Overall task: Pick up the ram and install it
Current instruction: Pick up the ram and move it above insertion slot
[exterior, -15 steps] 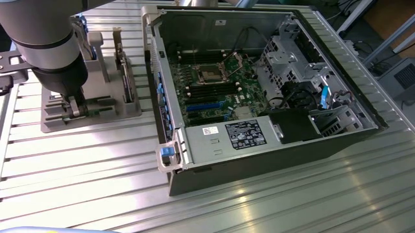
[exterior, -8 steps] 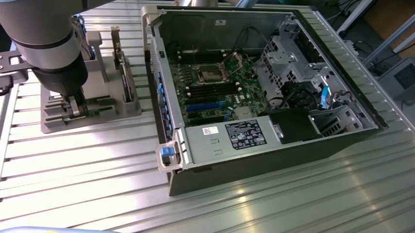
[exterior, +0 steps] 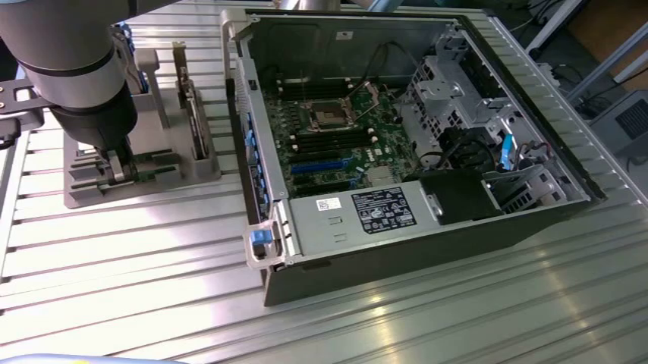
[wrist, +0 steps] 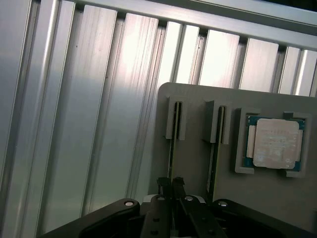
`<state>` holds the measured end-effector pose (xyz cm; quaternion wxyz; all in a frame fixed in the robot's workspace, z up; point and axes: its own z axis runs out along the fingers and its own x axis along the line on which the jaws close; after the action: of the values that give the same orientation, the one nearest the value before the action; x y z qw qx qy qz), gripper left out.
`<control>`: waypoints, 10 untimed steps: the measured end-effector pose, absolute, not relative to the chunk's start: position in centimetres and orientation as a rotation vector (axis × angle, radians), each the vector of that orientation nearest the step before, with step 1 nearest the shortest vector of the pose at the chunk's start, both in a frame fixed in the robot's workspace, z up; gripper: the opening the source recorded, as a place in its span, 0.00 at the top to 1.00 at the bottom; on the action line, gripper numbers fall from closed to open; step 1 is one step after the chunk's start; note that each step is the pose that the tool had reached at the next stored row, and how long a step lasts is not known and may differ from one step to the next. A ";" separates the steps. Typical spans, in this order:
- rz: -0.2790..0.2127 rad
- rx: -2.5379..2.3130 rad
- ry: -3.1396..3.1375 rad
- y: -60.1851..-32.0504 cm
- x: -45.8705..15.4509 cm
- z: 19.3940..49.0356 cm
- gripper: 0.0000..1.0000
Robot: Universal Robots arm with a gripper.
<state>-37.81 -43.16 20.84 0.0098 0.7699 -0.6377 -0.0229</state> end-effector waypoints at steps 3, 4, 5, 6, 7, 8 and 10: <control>-0.071 2.403 -1.991 -43.2 -37.8 21.0 0.87; -0.071 2.403 -1.991 -43.2 -37.8 21.1 0.87; -0.071 2.403 -1.991 -43.2 -37.8 21.2 0.87; -0.071 2.403 -1.991 -43.2 -37.8 21.3 0.87; -0.071 2.403 -1.991 -43.2 -37.8 21.5 0.87; -0.071 2.403 -1.991 -43.2 -37.8 21.6 0.87; -0.071 2.403 -1.991 -43.2 -37.8 22.1 0.87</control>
<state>-37.81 -43.16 22.08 0.0100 0.7699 -0.6377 -0.0228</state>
